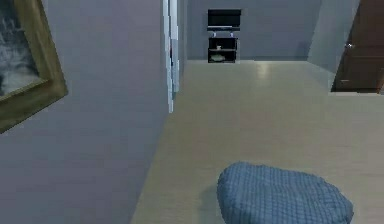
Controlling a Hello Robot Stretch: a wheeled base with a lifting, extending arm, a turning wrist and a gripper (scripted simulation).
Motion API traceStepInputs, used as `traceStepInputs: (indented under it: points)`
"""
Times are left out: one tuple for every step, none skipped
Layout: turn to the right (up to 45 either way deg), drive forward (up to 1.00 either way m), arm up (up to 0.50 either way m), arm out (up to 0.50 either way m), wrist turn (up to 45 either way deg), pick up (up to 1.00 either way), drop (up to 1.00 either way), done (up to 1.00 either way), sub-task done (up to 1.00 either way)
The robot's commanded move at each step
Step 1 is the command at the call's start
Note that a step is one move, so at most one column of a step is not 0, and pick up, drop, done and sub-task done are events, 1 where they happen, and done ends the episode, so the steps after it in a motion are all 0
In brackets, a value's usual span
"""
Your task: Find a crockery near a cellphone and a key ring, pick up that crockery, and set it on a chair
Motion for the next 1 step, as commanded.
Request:
traceStepInputs:
  points:
    - [0.0,0.05,0.0,0.0,0.0,0.0,0.0,0.0,0.0]
